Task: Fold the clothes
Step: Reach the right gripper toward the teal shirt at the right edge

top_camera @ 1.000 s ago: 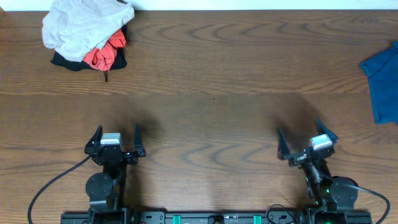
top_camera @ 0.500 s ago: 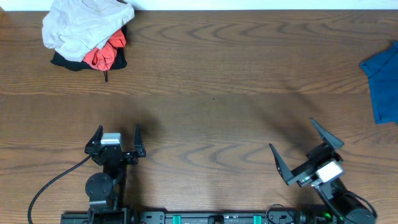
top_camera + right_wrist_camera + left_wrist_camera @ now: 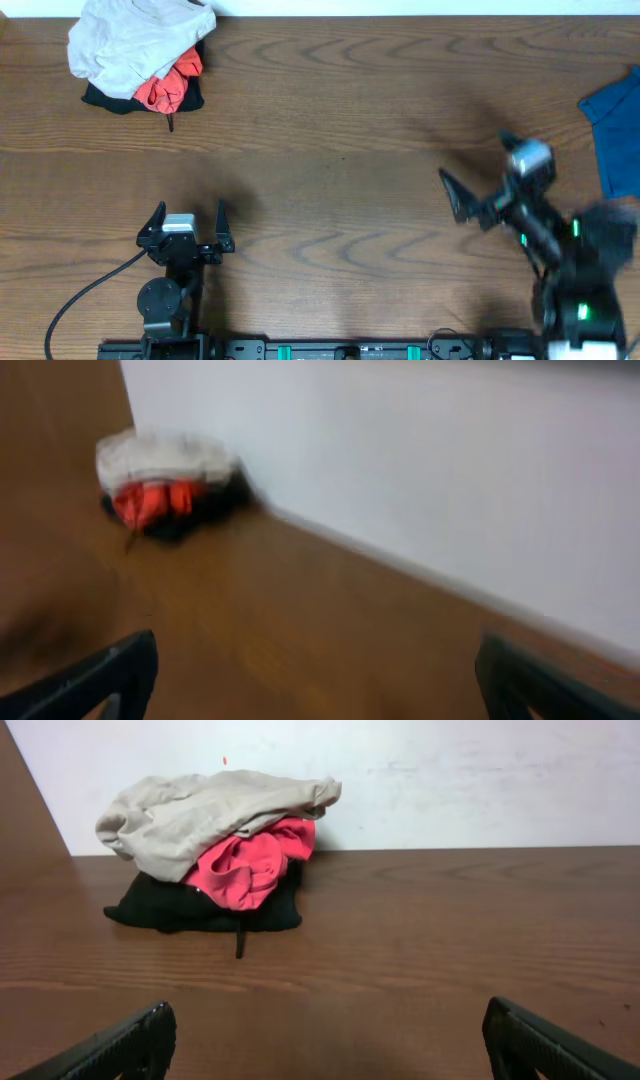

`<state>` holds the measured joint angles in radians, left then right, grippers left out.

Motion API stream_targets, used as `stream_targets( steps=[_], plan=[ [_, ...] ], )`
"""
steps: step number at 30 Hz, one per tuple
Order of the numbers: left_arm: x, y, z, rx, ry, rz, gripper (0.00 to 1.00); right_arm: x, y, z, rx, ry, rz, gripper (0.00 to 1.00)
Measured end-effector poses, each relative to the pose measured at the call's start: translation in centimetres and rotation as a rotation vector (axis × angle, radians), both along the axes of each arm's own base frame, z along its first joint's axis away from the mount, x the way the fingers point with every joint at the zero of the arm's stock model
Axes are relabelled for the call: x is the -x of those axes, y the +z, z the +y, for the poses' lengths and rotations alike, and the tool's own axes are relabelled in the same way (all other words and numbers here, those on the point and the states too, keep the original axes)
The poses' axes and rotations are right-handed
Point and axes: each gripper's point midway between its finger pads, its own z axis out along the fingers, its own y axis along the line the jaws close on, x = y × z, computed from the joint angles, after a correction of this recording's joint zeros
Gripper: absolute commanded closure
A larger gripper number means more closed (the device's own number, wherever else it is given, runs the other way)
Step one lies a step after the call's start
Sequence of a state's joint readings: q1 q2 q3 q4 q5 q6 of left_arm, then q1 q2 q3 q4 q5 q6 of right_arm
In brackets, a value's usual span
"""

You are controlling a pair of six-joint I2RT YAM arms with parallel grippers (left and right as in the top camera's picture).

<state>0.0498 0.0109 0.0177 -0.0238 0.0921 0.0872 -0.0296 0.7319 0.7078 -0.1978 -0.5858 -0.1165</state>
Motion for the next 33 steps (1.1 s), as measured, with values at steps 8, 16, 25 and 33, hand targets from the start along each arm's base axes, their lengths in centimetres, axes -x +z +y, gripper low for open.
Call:
stream_targets(
  steps=[8, 16, 25, 33],
  plan=[
    [0.0, 0.0, 0.0, 0.001, -0.003, -0.001, 0.02, -4.7, -3.0, 0.7, -0.022, 0.064, 0.350, 0.01],
    [0.0, 0.0, 0.0, 0.001, -0.003, 0.000, 0.02, -5.6, -5.4, 1.5, -0.051, 0.114, 0.442, 0.01],
    [0.0, 0.0, 0.0, 0.001, -0.003, 0.000, 0.02, -8.3, -6.6, -6.5, 0.064, -0.407, 0.489, 0.01],
    [0.0, 0.0, 0.0, 0.000, -0.003, -0.001, 0.02, -8.7, -7.6, -20.0, 0.147, -0.997, 0.507, 0.01]
  ],
)
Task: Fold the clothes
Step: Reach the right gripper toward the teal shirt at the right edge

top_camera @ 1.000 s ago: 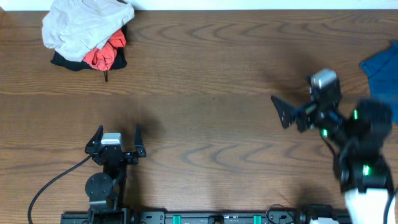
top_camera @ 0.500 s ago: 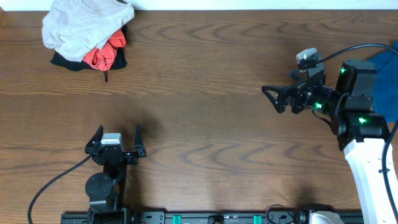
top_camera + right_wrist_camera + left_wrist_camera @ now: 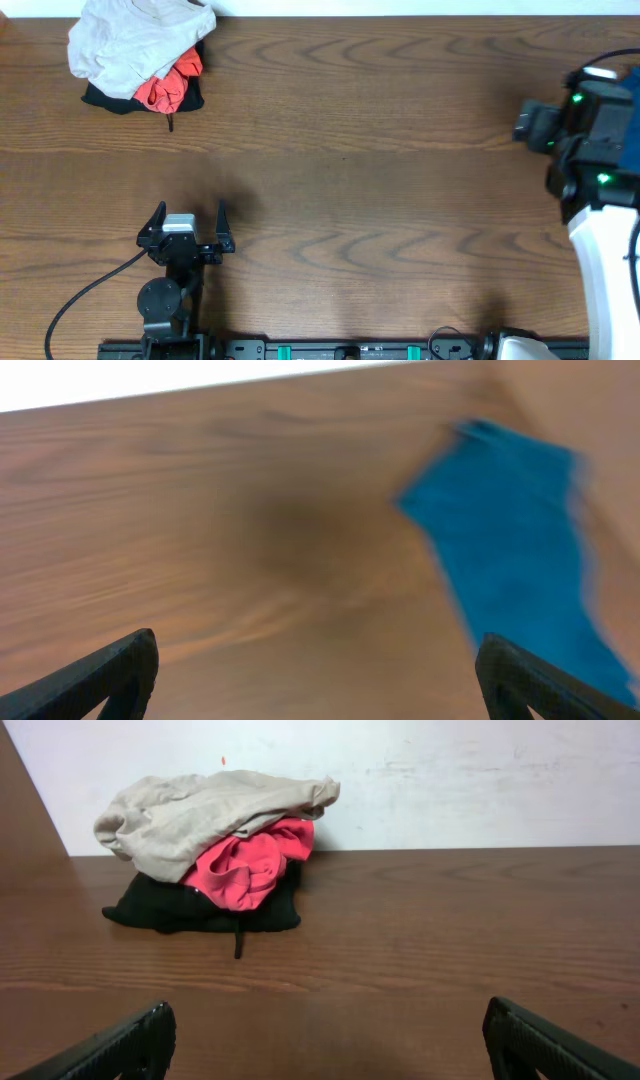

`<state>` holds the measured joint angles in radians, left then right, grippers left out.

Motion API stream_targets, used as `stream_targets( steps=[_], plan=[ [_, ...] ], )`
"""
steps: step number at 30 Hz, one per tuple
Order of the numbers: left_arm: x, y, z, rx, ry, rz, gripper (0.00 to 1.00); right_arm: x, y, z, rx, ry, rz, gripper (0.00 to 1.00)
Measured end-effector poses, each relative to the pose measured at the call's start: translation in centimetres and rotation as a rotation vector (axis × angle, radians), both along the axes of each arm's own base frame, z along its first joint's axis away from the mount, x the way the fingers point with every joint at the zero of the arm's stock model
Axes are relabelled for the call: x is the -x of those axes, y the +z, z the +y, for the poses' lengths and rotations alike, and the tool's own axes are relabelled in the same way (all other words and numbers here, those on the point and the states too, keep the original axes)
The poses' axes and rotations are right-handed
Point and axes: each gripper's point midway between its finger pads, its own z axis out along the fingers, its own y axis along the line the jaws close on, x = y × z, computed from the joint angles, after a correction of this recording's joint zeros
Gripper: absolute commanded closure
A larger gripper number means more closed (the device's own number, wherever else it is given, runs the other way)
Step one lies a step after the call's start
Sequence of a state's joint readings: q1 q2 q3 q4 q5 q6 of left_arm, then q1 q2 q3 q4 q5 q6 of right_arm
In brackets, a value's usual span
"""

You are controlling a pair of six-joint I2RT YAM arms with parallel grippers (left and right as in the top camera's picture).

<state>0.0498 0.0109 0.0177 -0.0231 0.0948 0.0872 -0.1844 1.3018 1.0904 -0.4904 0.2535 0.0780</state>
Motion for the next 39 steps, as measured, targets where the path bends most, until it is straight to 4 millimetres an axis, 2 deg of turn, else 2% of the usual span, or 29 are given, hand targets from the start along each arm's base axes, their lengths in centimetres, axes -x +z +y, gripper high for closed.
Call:
stream_targets(
  steps=[3, 6, 8, 14, 17, 20, 24, 26, 30, 34, 36, 39],
  plan=[
    [0.0, 0.0, 0.0, 0.000, 0.000, 0.000, 0.02, 0.7, -2.8, -4.1, -0.021, -0.118, 0.086, 0.01],
    [0.0, 0.0, 0.0, 0.000, 0.000, 0.000, 0.02, 1.3, -4.8, -6.1, -0.078, -0.162, 0.163, 0.01],
    [0.0, 0.0, 0.0, 0.000, 0.000, 0.000, 0.02, 0.5, -4.5, -7.0, -0.099, -0.171, 0.154, 0.01],
    [0.0, 0.0, 0.0, 0.000, 0.000, 0.000, 0.02, -2.8, -0.4, -9.1, -0.075, -0.184, 0.071, 0.01],
    [0.0, 0.0, 0.0, 0.000, 0.000, 0.000, 0.02, -3.8, 0.0, -10.6, -0.043, -0.225, 0.080, 0.01],
    [0.0, 0.0, 0.0, 0.000, 0.000, 0.000, 0.02, -3.9, -2.3, -12.2, -0.051, -0.263, 0.150, 0.01],
    [0.0, 0.0, 0.0, 0.000, 0.000, 0.000, 0.02, -4.2, -6.7, -14.4, -0.112, -0.286, 0.211, 0.01],
    [0.0, 0.0, 0.0, 0.000, 0.000, 0.000, 0.02, -4.6, -7.9, -15.1, -0.146, -0.284, 0.203, 0.01],
    [0.0, 0.0, 0.0, 0.000, 0.000, 0.000, 0.02, -6.0, -6.9, -16.3, -0.169, -0.299, 0.095, 0.01],
    [0.0, 0.0, 0.0, 0.000, 0.000, 0.000, 0.02, -7.2, -6.0, -16.7, -0.177, -0.303, 0.025, 0.01],
    [0.0, 0.0, 0.0, 0.000, 0.000, 0.000, 0.02, -7.6, -6.6, -16.9, -0.190, -0.308, 0.017, 0.02],
    [0.0, 0.0, 0.0, 0.000, 0.000, 0.000, 0.02, -8.4, -9.0, -17.2, -0.217, -0.324, 0.027, 0.02]
  ],
)
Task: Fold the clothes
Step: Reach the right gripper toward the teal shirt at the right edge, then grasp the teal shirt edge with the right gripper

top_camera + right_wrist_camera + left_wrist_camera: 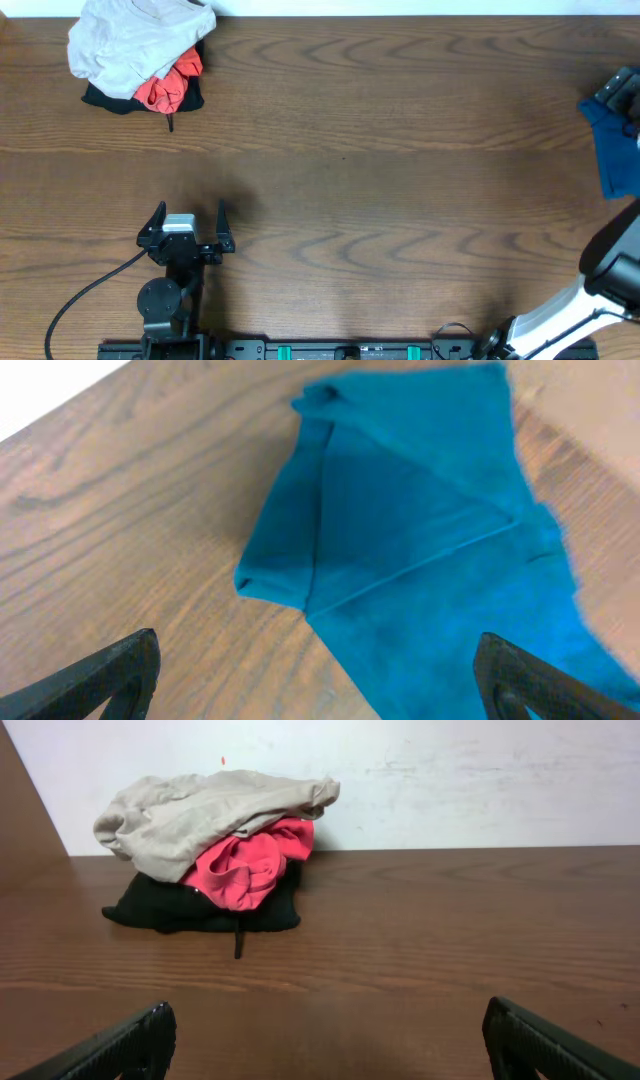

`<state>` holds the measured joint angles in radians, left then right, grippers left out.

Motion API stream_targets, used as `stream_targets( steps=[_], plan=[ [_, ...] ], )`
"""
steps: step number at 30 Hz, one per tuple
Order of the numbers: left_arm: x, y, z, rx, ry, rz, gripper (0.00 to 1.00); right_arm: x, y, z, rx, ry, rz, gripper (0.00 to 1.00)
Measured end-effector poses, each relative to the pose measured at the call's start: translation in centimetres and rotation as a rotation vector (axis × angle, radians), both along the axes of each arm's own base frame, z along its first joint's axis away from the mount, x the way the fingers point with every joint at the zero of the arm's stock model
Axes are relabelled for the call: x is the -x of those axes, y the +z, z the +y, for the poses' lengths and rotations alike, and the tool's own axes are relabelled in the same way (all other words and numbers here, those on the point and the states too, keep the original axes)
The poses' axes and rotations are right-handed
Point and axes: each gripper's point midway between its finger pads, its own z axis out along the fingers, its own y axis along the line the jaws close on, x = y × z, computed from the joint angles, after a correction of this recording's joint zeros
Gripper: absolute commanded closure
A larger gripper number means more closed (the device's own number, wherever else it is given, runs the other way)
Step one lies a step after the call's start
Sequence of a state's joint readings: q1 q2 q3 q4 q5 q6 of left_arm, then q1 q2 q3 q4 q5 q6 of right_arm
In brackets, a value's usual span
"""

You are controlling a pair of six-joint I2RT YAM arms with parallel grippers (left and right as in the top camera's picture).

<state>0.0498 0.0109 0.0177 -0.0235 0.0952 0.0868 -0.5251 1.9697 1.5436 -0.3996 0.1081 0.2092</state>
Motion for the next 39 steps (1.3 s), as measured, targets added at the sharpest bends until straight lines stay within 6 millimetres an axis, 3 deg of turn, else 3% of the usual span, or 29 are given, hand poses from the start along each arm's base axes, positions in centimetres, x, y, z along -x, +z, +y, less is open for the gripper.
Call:
stream_targets(
  steps=[5, 8, 18, 25, 29, 35, 39],
  plan=[
    [0.0, 0.0, 0.0, 0.000, 0.000, 0.000, 0.02, -0.9, -5.0, -0.6, -0.045, -0.032, 0.029, 0.09],
    [0.0, 0.0, 0.0, 0.000, 0.000, 0.000, 0.02, -1.2, -6.8, -1.0, -0.052, -0.057, 0.032, 0.10],
    [0.0, 0.0, 0.0, 0.000, 0.000, 0.000, 0.02, -1.2, -8.4, -2.5, -0.022, -0.148, 0.022, 0.11],
    [0.0, 0.0, 0.0, 0.000, 0.000, 0.000, 0.02, -1.1, -11.4, -2.9, -0.019, -0.169, 0.054, 0.13],
    [0.0, 0.0, 0.0, 0.000, 0.000, 0.000, 0.02, -1.1, -11.3, -3.2, -0.011, -0.178, 0.049, 0.27],
    [0.0, 0.0, 0.0, 0.000, 0.000, 0.000, 0.02, -0.9, -11.3, -3.4, 0.000, -0.198, 0.051, 0.40],
    [0.0, 0.0, 0.0, 0.000, 0.000, 0.000, 0.02, -0.8, -11.3, -3.5, 0.003, -0.200, 0.056, 0.69]
  ],
)
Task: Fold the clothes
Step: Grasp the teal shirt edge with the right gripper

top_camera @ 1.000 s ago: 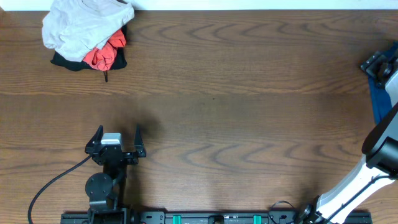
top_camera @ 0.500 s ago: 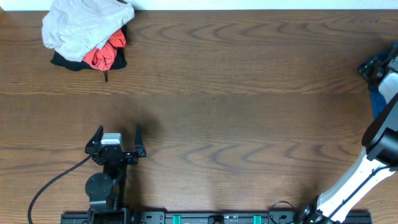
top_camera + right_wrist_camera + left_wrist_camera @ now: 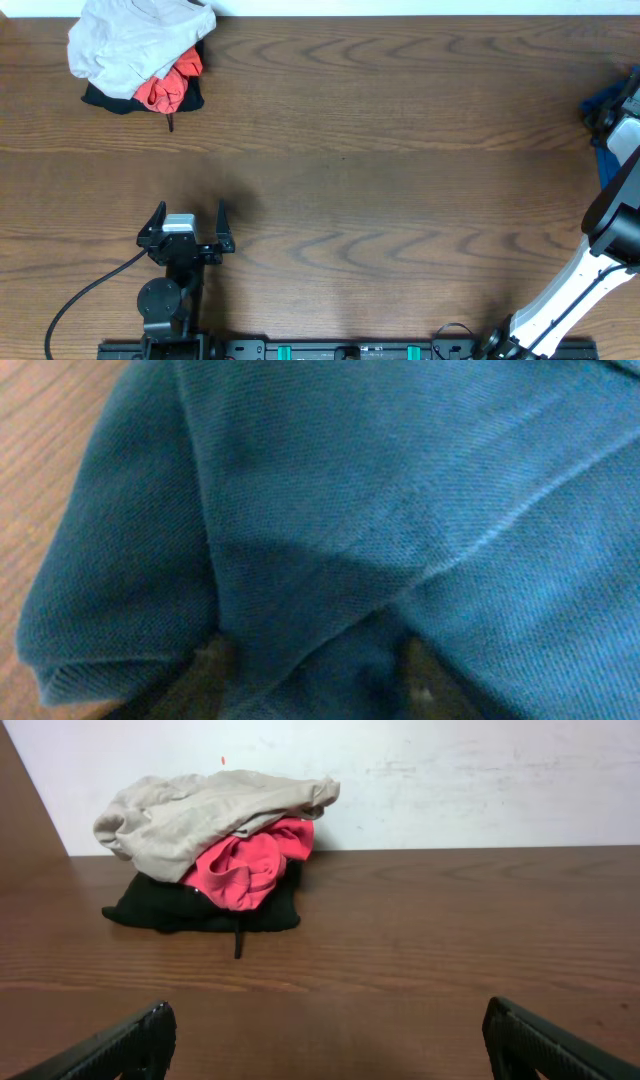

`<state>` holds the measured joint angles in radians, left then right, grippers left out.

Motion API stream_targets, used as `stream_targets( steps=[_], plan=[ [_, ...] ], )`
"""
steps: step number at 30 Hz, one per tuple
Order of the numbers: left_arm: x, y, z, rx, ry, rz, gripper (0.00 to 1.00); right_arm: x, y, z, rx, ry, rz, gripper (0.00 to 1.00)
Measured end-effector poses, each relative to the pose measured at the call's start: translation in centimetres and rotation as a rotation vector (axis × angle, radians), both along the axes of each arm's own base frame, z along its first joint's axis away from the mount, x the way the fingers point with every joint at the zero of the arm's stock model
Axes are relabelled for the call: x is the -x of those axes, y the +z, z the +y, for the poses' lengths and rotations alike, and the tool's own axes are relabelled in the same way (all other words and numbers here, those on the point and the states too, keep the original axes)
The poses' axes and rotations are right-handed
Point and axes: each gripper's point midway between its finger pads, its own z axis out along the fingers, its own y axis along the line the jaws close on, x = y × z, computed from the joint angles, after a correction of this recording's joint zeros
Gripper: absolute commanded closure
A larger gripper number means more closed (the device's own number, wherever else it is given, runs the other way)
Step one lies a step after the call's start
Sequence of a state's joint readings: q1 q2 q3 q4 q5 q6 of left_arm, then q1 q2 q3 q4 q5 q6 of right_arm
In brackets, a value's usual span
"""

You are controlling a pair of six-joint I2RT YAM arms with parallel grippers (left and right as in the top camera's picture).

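A blue garment (image 3: 400, 490) lies at the table's far right edge (image 3: 603, 155). My right gripper (image 3: 612, 105) is down on it. In the right wrist view the cloth fills the frame, and a raised fold is pinched in my right gripper (image 3: 315, 670), whose fingers are drawn in on it. A pile of clothes (image 3: 135, 55), beige over red over black, sits at the far left corner and shows against the wall in the left wrist view (image 3: 215, 840). My left gripper (image 3: 185, 215) rests open near the front edge, well short of the pile, with nothing in it (image 3: 325, 1040).
The brown wooden table (image 3: 340, 150) runs to a white wall (image 3: 450, 780) at the back. A black cable (image 3: 80, 290) loops from the left arm's base. A short dark strap (image 3: 239, 942) sticks out from under the pile.
My right gripper was open just above the blue garment. Now it is down in the cloth with its fingers drawn in on a fold. The left arm and the pile have not moved.
My right gripper first stood open over the table's right middle, facing the far pile. Then it was near the right edge with the blue garment coming into view, then open over the garment, and now it is shut on a fold. The left arm stayed still.
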<state>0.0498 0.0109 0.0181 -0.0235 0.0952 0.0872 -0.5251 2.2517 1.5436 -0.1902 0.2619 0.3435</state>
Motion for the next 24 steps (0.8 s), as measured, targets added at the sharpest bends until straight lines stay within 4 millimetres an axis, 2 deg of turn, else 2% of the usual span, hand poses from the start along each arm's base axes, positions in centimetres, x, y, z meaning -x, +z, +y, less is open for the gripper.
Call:
stream_targets(
  steps=[1, 3, 5, 13, 23, 24],
  plan=[
    [0.00, 0.00, 0.00, 0.000, 0.000, 0.000, 0.02, 0.00, -0.01, 0.02, -0.001, 0.000, 0.000, 0.73],
    [0.00, 0.00, 0.00, 0.000, 0.000, 0.000, 0.02, 0.06, -0.04, 0.01, -0.004, -0.006, -0.001, 0.70],
    [0.00, 0.00, 0.00, 0.000, 0.000, 0.000, 0.02, 0.13, -0.09, 0.03, -0.005, -0.007, 0.002, 0.72],
    [0.00, 0.00, 0.00, 0.000, 0.000, 0.000, 0.02, 0.22, -0.18, 0.03, -0.005, -0.008, 0.007, 0.99],
    [0.00, 0.00, 0.00, 0.000, 0.000, 0.000, 0.02, 0.23, -0.19, 0.03, -0.006, -0.009, 0.007, 0.98],
    [0.00, 0.00, 0.00, 0.000, 0.000, 0.000, 0.02, 0.22, -0.18, 0.02, -0.005, -0.009, 0.006, 0.89]
  ],
)
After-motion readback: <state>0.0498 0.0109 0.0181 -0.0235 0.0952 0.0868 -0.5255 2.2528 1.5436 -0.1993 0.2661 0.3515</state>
